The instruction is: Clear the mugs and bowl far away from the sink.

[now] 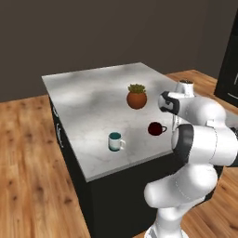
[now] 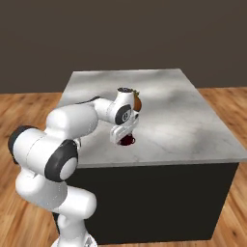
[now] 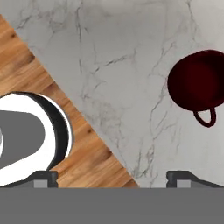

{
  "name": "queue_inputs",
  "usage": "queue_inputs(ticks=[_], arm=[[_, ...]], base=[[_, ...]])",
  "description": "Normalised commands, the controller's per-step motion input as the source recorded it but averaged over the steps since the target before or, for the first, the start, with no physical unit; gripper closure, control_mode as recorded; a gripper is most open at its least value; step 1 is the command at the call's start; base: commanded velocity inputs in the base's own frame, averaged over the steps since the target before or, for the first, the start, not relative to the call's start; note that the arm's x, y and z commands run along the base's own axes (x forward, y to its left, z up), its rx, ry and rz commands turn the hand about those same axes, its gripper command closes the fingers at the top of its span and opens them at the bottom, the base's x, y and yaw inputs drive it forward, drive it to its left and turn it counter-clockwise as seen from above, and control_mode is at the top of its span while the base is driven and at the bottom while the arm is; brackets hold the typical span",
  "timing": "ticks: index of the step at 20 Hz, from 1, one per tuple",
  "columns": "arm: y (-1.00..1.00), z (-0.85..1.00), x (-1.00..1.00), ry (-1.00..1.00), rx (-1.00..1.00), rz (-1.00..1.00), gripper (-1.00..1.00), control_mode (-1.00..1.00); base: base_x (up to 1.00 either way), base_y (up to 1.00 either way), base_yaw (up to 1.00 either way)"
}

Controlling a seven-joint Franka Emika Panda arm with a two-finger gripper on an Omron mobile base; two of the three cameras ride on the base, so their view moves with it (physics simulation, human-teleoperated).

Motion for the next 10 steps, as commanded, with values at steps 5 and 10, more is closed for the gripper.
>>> queue_inputs(ticks=[5,10], arm=[[0.00,0.00,0.00,0.00,0.00,0.00,-1.00,1.00],[0.00,0.00,0.00,0.00,0.00,0.00,-1.00,1.00]], base=[[-0.98,0.06,-0.02],[-0.90,0.00,-0.50]])
